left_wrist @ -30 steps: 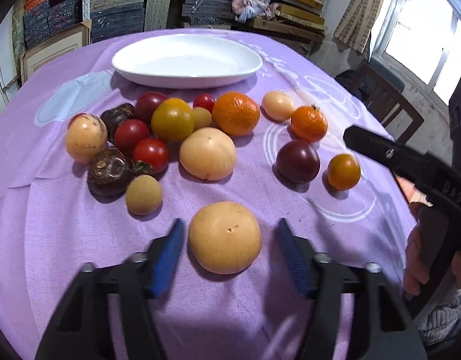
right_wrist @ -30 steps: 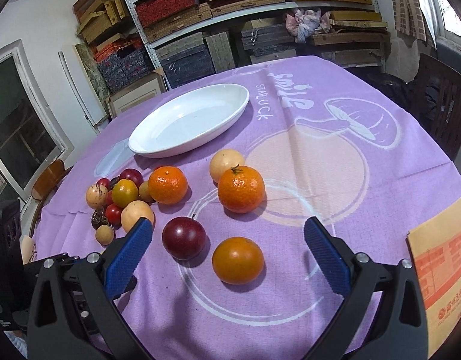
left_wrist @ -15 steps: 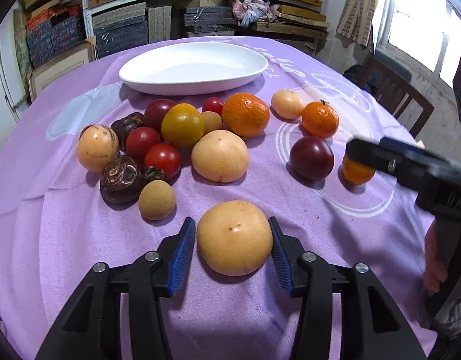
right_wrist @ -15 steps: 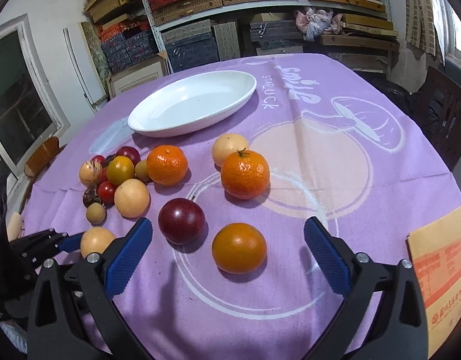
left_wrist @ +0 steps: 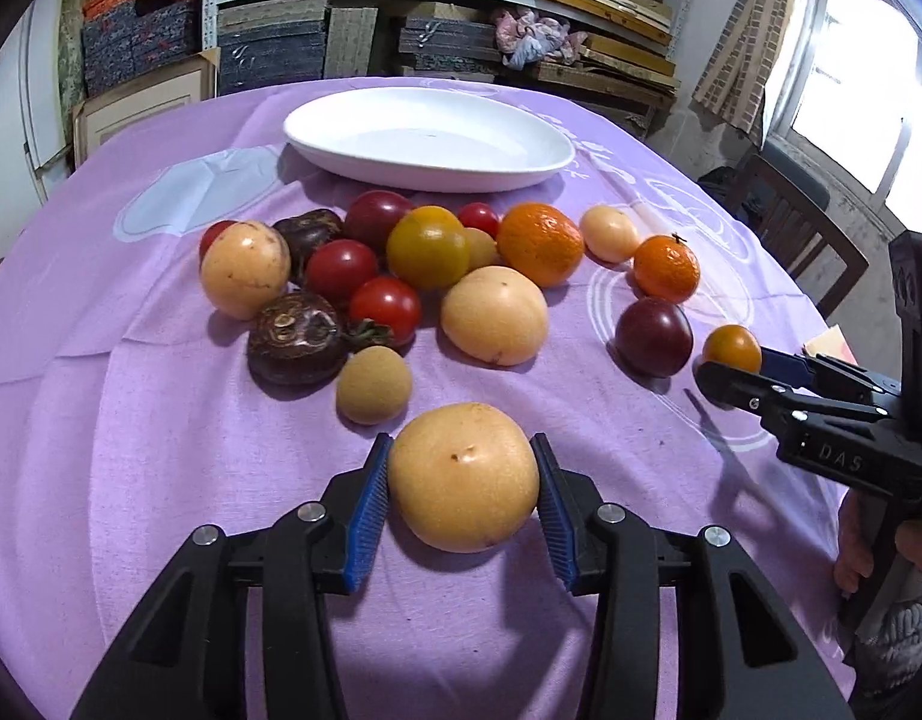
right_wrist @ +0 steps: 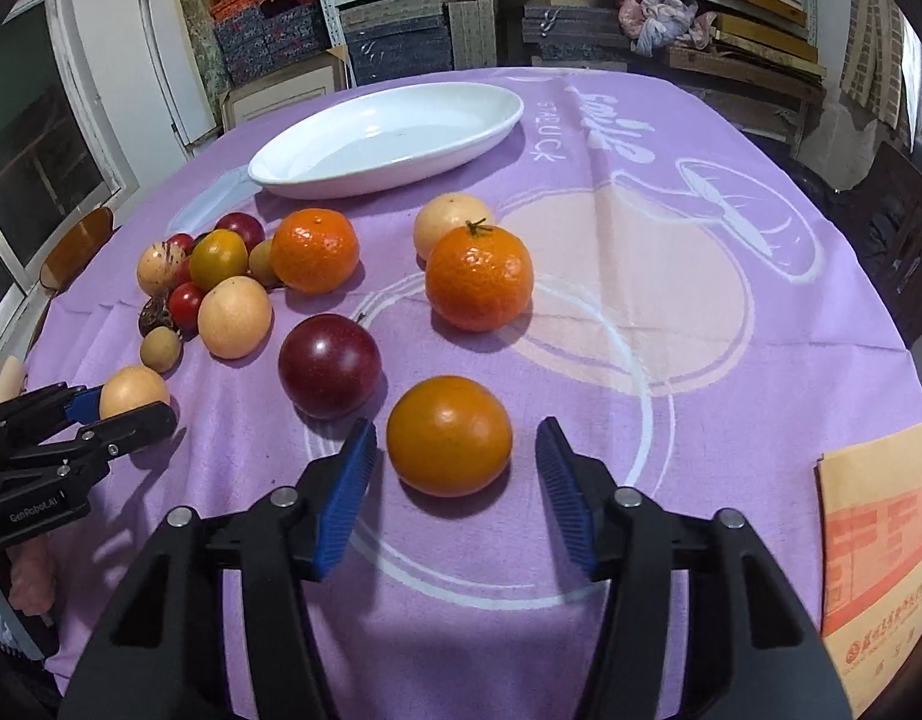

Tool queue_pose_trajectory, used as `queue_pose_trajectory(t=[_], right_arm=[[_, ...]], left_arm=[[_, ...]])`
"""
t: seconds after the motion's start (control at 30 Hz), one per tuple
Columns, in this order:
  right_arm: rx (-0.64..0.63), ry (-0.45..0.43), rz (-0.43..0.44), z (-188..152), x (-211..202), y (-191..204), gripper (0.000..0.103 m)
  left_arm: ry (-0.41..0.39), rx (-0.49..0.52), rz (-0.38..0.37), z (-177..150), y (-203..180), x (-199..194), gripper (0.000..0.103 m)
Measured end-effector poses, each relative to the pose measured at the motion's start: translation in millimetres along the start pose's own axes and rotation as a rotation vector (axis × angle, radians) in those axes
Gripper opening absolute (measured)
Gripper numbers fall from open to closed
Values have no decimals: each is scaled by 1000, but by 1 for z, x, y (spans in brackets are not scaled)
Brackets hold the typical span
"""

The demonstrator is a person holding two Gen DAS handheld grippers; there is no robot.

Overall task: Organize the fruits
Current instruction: 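Grasp a pale yellow fruit with the left gripper while the right gripper grasps a small orange fruit, then carry both fruits over the white plate and open both grippers to release them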

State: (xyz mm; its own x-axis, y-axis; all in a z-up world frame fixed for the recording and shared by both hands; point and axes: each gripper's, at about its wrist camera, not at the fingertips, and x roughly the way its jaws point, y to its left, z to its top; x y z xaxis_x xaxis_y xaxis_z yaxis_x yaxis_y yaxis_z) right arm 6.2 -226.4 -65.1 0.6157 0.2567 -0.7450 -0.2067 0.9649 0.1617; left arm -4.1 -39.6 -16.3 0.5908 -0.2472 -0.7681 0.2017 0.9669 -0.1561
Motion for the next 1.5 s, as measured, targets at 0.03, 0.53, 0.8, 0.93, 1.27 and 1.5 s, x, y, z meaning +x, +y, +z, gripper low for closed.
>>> queue_pose_trajectory(t=[0.03, 0.53, 0.8, 0.93, 1.27, 1.5], right_arm=[[3, 0, -3, 1, 0, -2, 55], [-92, -105, 36, 46, -32, 19, 39], [-186, -95, -16, 158, 37, 49, 39], [-170, -27, -29, 192, 84, 42, 39], [-80, -30, -35, 204, 105, 10, 77], [-84, -279, -59, 172, -5, 1, 99]], left_arm=[[-2, -5, 0, 0, 1, -1, 46], [-62, 21, 31, 39, 3, -20, 46], [-106, 18, 81, 138, 10, 8, 46], [-45, 2, 98, 169, 21, 47, 46], [6, -72, 109, 193, 44, 82, 57], [-75, -141, 182, 163, 79, 9, 72]])
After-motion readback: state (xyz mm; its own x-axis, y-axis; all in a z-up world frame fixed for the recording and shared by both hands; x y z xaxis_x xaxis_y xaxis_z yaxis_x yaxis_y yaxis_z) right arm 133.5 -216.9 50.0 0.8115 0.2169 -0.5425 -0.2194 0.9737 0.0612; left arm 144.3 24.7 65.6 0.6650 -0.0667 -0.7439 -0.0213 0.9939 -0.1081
